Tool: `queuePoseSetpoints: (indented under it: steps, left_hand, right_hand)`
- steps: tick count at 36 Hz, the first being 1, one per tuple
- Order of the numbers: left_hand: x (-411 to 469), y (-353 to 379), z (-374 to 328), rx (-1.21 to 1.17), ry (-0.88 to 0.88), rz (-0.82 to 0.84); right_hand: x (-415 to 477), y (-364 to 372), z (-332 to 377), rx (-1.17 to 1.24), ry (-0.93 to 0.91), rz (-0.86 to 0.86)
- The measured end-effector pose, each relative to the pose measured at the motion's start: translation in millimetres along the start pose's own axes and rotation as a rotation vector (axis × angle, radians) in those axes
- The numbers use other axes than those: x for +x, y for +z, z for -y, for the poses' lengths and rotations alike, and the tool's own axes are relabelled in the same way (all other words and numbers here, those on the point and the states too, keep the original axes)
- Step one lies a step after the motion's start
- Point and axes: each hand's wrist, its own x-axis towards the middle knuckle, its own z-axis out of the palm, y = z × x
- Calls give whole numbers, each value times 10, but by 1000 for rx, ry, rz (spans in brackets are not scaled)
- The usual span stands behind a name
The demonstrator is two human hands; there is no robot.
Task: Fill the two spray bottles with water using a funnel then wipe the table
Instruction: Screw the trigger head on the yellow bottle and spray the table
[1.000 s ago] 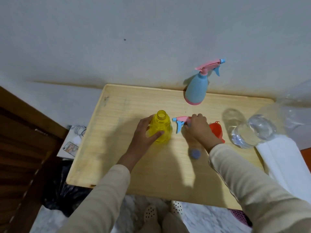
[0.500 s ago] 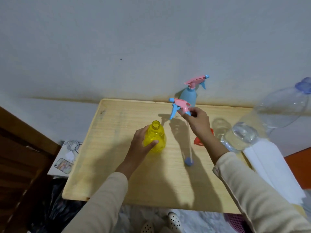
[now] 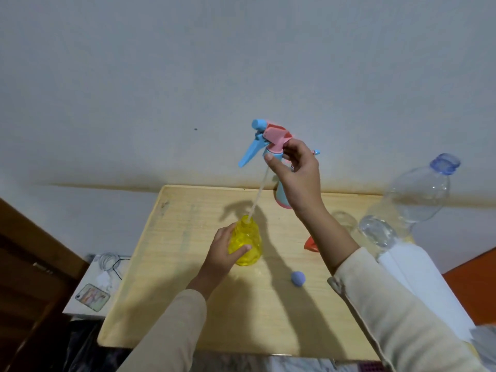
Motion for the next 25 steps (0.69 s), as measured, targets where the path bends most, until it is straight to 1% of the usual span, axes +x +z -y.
queuePoseSetpoints:
  steps: [3,7,14,18,21,25]
  left_hand:
    - [-2,10,4,-8,5,-7]
    - [3,29,13,-14,11,-35]
    - [-12,97,-1,-7,28,-111]
    - [-10,125,22,45,119,-152]
    - [0,167,108,65,61,-163]
    - [20,300,306,73,-15,-126]
  right_hand:
    - [-63,48,-9,3,-17,56]
    - [-163,98,-194,10,27,109]
    - [-471,135,-835,-49,203,239]
    - [-604,149,-1059,-124,208,238]
    - [-654,158,-1124,-123,228,243]
    - [-651,149,-1153,-93,248,241]
